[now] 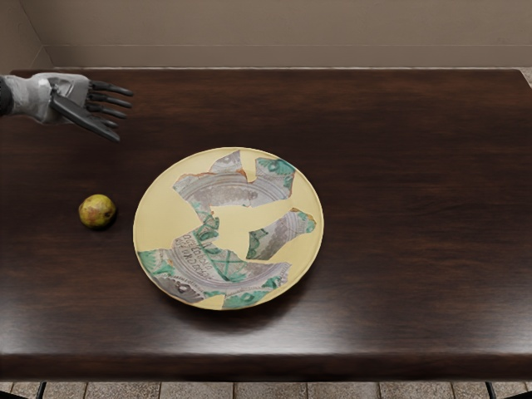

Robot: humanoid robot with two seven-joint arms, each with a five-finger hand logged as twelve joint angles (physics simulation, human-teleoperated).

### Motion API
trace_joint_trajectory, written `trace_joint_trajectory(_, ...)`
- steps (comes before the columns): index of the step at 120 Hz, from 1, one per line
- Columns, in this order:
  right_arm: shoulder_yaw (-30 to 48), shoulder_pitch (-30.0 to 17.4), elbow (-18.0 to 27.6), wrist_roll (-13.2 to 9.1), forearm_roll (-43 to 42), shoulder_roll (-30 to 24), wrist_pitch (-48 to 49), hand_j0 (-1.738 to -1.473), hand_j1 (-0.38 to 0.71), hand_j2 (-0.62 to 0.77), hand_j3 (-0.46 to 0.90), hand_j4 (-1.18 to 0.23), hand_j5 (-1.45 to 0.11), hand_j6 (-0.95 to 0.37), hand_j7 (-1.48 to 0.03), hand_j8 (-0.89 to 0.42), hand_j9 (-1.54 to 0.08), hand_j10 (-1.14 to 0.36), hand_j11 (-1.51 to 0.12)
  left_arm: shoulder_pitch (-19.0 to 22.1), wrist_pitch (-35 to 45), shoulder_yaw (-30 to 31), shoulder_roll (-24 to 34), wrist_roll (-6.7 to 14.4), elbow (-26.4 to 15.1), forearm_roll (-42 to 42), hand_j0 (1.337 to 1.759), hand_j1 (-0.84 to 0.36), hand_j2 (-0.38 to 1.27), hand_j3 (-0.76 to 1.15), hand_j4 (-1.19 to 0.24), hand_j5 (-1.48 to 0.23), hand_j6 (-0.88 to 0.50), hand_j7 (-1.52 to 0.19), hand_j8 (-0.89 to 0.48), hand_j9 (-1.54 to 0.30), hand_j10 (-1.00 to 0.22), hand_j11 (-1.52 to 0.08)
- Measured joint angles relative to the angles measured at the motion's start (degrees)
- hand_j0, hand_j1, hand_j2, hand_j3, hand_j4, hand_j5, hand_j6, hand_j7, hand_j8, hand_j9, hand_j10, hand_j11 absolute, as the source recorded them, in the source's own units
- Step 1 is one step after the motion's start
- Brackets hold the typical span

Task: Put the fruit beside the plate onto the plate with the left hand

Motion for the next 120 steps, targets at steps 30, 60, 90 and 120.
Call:
trace_joint_trajectory(30, -0.04, -0.38, 0.16, 0.03, 0.00, 0.00, 0.01, -1.658, -0.31, -0.01, 0.00, -0.03, -0.05, -0.04, -0.05, -0.03, -0.05, -0.03, -0.05, -2.31, 0.00, -0.06, -0.01, 0.11, -0.43, 4.04, 1.658, 0.07, 0.05, 0.00, -0.23, -0.30, -0.23, -0.30, -0.23, -0.30, -0.23, -0.30)
trace_joint_trajectory(60, -0.09, -0.79, 0.24, -0.02, 0.00, 0.00, 0.00, -1.658, -0.31, -0.01, 0.00, -0.03, -0.05, -0.04, -0.05, -0.03, -0.05, -0.03, -0.05, -7.09, 0.00, -0.42, 3.75, 0.56, -5.16, 15.79, 1.658, 0.07, 0.05, 0.00, -0.23, -0.30, -0.23, -0.30, -0.23, -0.30, -0.23, -0.30)
trace_joint_trajectory(90, -0.09, -0.83, 0.25, -0.02, 0.00, 0.00, 0.00, -1.658, -0.31, -0.01, 0.00, -0.03, -0.05, -0.04, -0.05, -0.03, -0.05, -0.03, -0.05, -9.72, 0.00, -0.50, 14.87, 2.01, -24.26, 27.73, 1.658, 0.07, 0.05, 0.00, -0.23, -0.30, -0.23, -0.30, -0.23, -0.30, -0.23, -0.30)
trace_joint_trajectory(120, -0.09, -0.83, 0.25, -0.02, 0.00, 0.00, 0.00, -1.658, -0.31, -0.01, 0.00, -0.03, -0.05, -0.04, -0.05, -0.03, -0.05, -0.03, -0.05, -10.27, 0.00, -0.16, 19.21, 4.39, -38.26, 33.31, 1.658, 0.07, 0.05, 0.00, -0.23, -0.30, -0.24, -0.30, -0.24, -0.30, -0.23, -0.30)
